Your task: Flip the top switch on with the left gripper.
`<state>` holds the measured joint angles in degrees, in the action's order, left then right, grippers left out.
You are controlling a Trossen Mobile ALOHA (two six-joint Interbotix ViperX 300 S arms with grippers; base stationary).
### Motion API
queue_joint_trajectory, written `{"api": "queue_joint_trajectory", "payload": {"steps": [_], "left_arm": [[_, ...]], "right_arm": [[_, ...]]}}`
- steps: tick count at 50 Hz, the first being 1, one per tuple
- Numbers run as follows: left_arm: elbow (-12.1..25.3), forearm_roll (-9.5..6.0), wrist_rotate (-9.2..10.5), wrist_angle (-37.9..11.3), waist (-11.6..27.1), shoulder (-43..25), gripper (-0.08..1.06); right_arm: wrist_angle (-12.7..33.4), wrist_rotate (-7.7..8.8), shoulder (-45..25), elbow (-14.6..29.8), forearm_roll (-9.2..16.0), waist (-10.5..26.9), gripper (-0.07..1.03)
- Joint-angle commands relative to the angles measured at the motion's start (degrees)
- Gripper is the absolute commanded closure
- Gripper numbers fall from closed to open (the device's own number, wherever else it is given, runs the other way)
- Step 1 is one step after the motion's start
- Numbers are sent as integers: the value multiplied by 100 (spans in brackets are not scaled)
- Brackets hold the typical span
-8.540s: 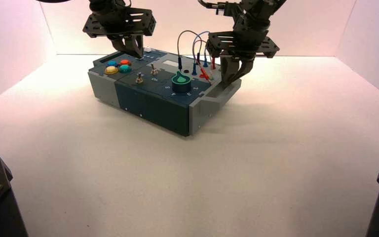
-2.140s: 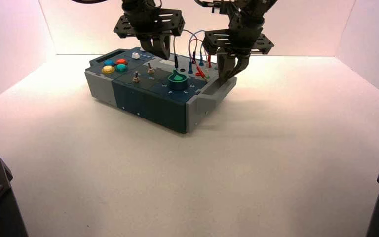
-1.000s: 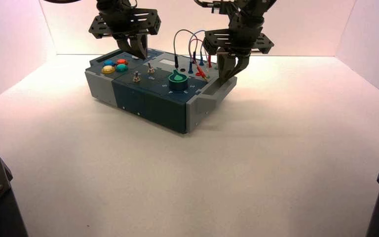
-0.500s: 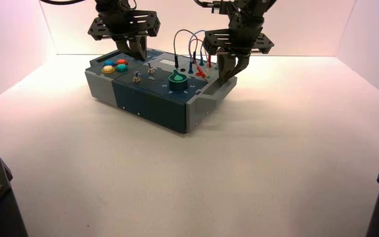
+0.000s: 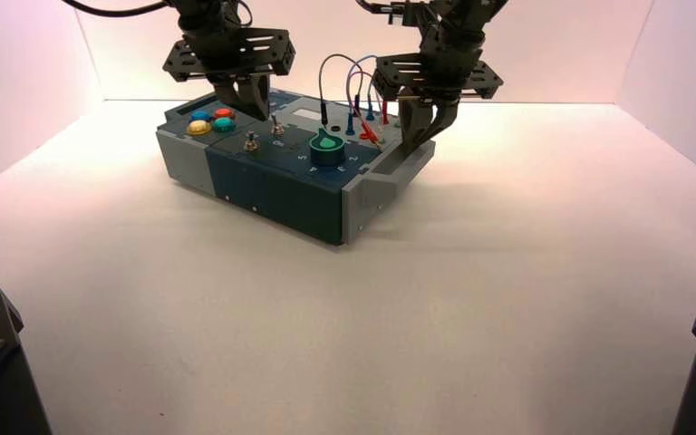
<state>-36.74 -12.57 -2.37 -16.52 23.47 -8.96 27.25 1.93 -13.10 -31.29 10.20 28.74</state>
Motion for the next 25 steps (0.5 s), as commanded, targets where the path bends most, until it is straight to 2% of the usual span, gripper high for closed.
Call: {"api": "queue_joint_trajectory", "payload": {"steps": [1,25], "left_arm": [[141,-9,18,79,35,79,101],[272,-18,18,88,132,53,101]], "right_arm": [[-53,18,44,149,26,35,98],[-44,18,35,149,9,26,98]]}}
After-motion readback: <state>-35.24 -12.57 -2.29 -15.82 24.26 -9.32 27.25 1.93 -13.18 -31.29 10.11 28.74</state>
